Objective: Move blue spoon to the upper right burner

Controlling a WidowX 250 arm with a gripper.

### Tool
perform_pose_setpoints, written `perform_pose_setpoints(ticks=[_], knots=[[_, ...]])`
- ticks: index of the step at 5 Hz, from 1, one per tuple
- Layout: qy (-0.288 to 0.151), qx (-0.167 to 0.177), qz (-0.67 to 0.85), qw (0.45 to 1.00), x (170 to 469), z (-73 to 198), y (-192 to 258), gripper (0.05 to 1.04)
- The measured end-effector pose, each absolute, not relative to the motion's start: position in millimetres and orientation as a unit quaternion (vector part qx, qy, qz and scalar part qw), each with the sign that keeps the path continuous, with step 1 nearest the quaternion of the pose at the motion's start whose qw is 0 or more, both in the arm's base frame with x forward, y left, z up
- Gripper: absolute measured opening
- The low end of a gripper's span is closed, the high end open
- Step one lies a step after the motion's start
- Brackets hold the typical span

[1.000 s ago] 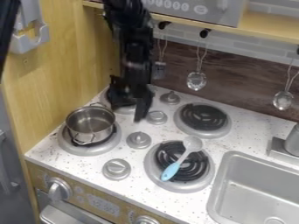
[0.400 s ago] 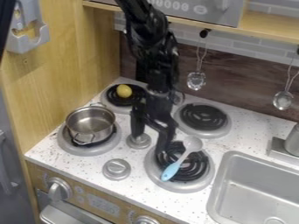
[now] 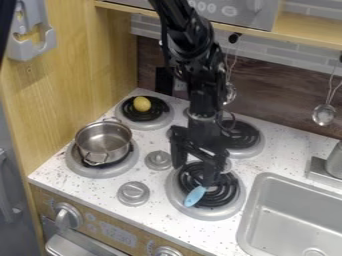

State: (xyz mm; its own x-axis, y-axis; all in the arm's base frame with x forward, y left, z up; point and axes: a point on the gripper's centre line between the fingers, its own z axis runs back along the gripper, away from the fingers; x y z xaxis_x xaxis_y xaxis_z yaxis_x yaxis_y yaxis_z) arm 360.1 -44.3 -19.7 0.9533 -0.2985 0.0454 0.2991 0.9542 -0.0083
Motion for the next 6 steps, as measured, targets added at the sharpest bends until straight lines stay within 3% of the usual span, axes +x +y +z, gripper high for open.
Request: perform_pose_setpoints(ticks=[1, 3, 5, 6], knots=[[-0.025, -0.003, -0.13, 0.991, 358, -25, -44, 0.998], [0.016, 0.009, -0.122, 0.992, 345, -57, -50, 0.998], [0.026, 0.018, -0.117, 0.993, 341, -69, -50, 0.961], [0.026, 0.021, -0.122, 0.992, 341, -69, -52, 0.692]])
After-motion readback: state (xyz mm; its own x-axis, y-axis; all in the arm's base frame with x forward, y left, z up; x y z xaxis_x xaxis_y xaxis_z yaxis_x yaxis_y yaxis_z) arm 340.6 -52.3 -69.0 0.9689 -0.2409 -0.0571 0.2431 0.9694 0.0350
